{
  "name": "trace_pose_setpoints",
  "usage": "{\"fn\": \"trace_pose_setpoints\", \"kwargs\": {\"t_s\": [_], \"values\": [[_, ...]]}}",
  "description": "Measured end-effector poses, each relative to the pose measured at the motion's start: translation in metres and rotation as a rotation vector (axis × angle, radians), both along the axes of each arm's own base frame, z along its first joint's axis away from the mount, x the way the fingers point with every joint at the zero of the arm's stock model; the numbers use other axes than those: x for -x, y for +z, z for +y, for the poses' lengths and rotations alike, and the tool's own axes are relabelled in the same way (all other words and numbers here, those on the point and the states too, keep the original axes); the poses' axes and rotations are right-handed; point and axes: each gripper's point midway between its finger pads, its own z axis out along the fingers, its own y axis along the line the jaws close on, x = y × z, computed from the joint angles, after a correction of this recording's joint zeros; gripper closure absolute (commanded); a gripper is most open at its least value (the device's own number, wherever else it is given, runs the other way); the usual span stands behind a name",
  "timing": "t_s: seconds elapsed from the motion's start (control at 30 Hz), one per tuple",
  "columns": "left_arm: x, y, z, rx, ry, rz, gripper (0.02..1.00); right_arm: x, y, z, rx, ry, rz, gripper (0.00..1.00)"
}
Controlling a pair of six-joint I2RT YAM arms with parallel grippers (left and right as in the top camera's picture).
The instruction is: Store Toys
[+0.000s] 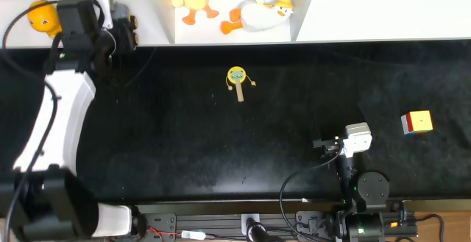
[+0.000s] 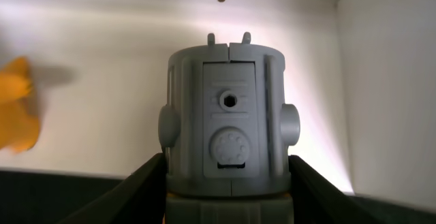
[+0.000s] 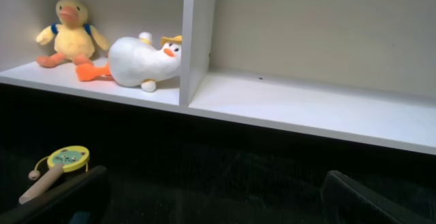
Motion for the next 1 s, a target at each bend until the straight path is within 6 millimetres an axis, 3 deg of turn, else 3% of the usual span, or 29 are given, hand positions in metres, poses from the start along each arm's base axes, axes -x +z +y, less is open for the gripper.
{"fn": "trace_pose_setpoints", "kwargs": {"t_s": [0.37, 0.4, 0.43, 0.57, 0.67, 0.87, 1.0], "values": [[-0.034, -0.021, 0.002, -0.002, -0.001, -0.007, 0.57, 0.0, 0.0, 0.0, 0.0, 0.0, 0.001, 0.005], [-0.037, -0.021, 0.002, -0.002, -0.001, -0.013, 0.516, 0.0, 0.0, 0.0, 0.0, 0.0, 0.0, 0.005], [-0.038, -0.02, 0.002, -0.002, -0.001, -0.016, 0.371, 0.0, 0.0, 0.0, 0.0, 0.0, 0.0, 0.007], [-0.039, -0.023, 0.003, -0.004, -0.003, -0.011, 0.209, 0.0, 0.0, 0.0, 0.001, 0.0, 0.0, 0.005], [-0.038, -0.025, 0.002, -0.009, -0.009, -0.005, 0.027, 0.0, 0.0, 0.0, 0.0, 0.0, 0.0, 0.005], [-0.03, -0.022, 0.0, -0.072, 0.004, 0.002, 0.02, 0.0, 0.0, 0.0, 0.0, 0.0, 0.0, 0.005], [0.002, -0.009, -0.006, -0.109, -0.013, -0.014, 0.02, 0.0, 0.0, 0.0, 0.0, 0.0, 0.001, 0.003]]}}
